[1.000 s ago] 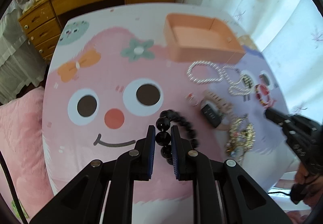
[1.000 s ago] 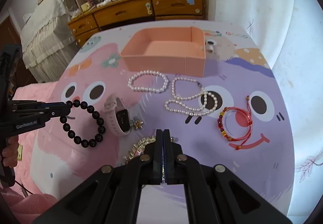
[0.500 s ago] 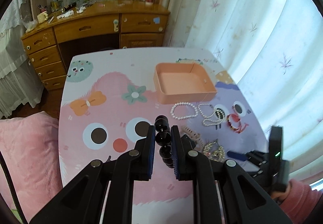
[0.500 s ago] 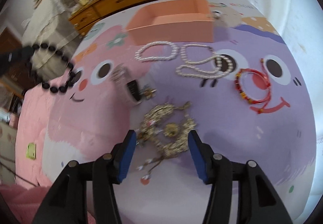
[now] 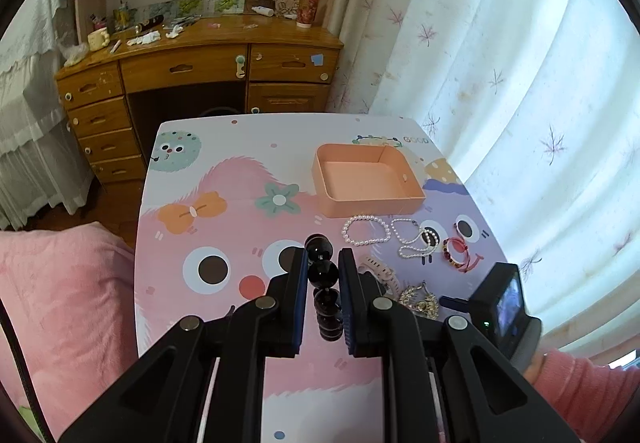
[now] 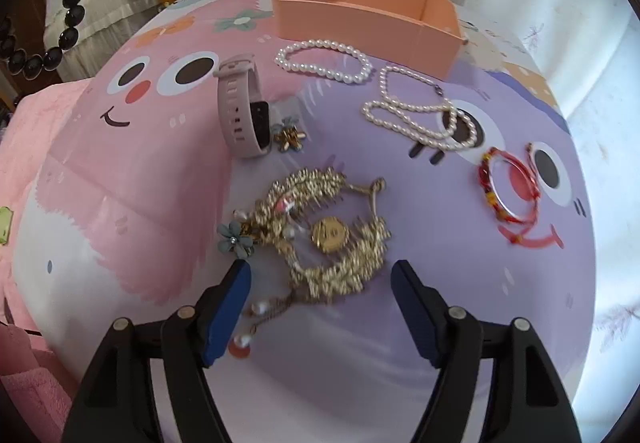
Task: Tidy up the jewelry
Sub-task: 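Lift the black bracelet with left tool while right tool grasps the gold comb, then carry both items over the pink box and open both tools to drop them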
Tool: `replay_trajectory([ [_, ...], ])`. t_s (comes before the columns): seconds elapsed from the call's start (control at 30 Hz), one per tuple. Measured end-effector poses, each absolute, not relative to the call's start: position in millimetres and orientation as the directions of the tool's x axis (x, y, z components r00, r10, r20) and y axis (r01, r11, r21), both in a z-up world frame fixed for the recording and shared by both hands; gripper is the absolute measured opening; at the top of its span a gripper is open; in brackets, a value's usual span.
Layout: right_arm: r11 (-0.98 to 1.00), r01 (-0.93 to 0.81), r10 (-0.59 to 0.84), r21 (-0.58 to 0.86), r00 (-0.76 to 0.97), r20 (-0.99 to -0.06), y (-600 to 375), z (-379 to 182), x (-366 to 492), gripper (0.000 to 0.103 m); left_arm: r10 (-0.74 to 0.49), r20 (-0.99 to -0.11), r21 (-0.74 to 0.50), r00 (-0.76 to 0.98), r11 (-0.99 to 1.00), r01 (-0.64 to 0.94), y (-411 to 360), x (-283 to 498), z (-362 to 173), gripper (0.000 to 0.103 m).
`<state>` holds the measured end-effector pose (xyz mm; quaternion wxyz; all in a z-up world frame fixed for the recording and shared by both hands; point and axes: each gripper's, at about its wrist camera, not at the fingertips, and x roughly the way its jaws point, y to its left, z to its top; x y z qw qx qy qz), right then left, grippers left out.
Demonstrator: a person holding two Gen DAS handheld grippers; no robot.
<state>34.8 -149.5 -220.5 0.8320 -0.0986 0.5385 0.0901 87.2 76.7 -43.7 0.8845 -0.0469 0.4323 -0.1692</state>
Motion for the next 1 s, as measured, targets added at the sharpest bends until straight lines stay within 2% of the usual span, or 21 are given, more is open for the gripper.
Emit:
replay_trajectory([
  [0.1, 0.956, -0.284, 0.058, -0.068, 0.413, -0.909, -147.0, -219.9, 38.5, 0.073, -0.322, -0.749, -0.218, 0.579, 0.945, 0.244, 75.0, 86.6, -40.0, 0.013],
  [0.2, 0.95, -0.307, 0.075, -0.062, 0.414, -0.907, -145.7, -217.3, 40.7, 0.059, -0.296, -0.753, -0.204, 0.588, 0.954, 0.219, 71.5, 88.2, -36.4, 0.013],
  [0.5, 0.949, -0.312, 0.165, 0.044, 0.373, -0.913, -158.5, -200.7, 47.0, 0.057, -0.293, -0.752, -0.241, 0.59, 0.956, 0.167, 64.6, 103.0, -26.8, 0.013],
  [0.57, 0.948, -0.312, 0.185, 0.061, 0.385, -0.904, -162.7, -190.5, 46.4, 0.057, -0.295, -0.753, -0.241, 0.588, 0.955, 0.17, 61.1, 107.4, -23.8, 0.013],
  [0.6, 0.948, -0.311, 0.191, 0.067, 0.388, -0.902, -164.7, -186.5, 46.8, 0.051, -0.294, -0.754, -0.24, 0.587, 0.956, 0.17, 59.9, 109.8, -22.8, 0.013],
  [1.0, 0.938, -0.325, 0.272, 0.122, 0.468, -0.841, -183.9, -118.8, 67.4, 0.051, -0.299, -0.766, -0.207, 0.569, 0.953, 0.223, 34.7, 153.1, -1.3, 0.013],
])
